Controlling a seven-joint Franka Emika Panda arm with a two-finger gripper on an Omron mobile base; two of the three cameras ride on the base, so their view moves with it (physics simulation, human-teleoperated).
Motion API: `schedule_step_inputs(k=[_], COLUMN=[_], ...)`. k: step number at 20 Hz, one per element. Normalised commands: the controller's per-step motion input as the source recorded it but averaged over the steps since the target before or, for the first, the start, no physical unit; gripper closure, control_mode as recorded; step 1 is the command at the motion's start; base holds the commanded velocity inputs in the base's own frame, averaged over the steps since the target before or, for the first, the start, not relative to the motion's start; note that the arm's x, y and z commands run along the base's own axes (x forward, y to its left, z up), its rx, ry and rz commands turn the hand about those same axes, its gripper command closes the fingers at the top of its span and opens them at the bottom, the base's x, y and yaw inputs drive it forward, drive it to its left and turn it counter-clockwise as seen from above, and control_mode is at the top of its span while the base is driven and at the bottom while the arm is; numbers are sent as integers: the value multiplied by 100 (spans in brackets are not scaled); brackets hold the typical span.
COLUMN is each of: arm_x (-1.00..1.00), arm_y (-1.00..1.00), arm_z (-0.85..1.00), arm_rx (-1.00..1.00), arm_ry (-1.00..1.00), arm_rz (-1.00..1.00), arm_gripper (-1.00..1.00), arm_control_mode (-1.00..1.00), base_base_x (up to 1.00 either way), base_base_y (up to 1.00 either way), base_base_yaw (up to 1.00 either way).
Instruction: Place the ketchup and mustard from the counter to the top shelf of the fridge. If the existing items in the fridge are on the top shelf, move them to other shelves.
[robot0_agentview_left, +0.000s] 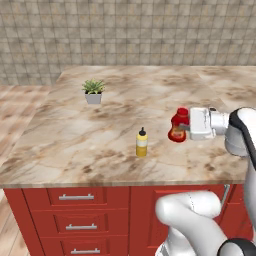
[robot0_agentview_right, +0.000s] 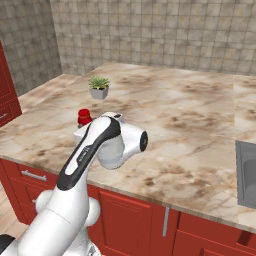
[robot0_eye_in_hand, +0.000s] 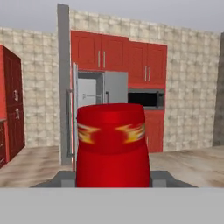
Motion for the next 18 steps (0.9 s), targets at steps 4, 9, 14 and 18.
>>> schedule_step_inputs(k=[4,9,14,18], arm_x=[-44,-20,0,0], arm_y=[51,21,0,0], arm_z=[-1,-2,0,0], arm_rx=[20,9,0,0], arm_ry=[-1,-3,0,0], arm_rz=[9,8,0,0], arm_gripper=[100,100,100,100], arm_control_mode=[-100,100,100,100], base_base_x=[0,-28,-15,0], base_base_y=[0,28,64,97], base_base_yaw=[0,28,79,73])
